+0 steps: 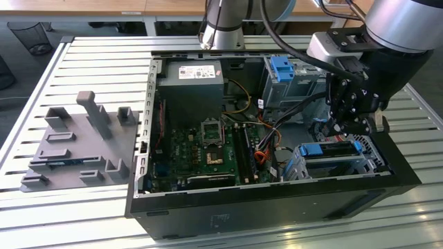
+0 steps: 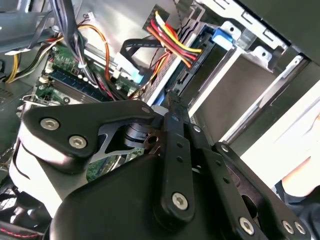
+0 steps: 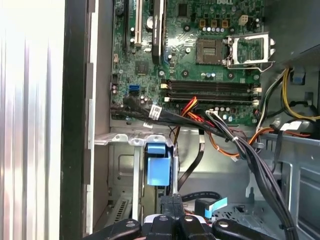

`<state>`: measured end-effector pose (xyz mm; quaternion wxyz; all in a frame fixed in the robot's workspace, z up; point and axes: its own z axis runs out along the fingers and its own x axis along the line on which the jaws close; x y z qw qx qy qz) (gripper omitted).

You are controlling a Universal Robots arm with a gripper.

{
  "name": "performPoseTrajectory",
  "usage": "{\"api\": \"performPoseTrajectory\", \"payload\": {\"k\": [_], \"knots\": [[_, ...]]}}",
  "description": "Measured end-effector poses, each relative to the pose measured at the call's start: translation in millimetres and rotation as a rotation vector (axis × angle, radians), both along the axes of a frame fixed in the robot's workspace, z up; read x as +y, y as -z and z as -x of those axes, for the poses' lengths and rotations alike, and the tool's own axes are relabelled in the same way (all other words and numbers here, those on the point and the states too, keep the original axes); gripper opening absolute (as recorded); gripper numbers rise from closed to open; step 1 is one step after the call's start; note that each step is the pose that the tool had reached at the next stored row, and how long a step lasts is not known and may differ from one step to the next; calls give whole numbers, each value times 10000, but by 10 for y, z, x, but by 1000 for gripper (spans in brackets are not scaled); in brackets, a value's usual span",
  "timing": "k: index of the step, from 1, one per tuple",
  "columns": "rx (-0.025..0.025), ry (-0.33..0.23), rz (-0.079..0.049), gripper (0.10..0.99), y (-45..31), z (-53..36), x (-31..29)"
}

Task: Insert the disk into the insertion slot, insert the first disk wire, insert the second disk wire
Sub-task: 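Insert the second disk wire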

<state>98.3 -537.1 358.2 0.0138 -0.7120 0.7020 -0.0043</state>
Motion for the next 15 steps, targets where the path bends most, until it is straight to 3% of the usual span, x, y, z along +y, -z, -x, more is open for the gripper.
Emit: {"api": "performPoseTrajectory", "payload": {"k": [5,15], "knots": [[0,0,-3,106,-5,28,26],[0,0,-2,106,-5,29,190]]}}
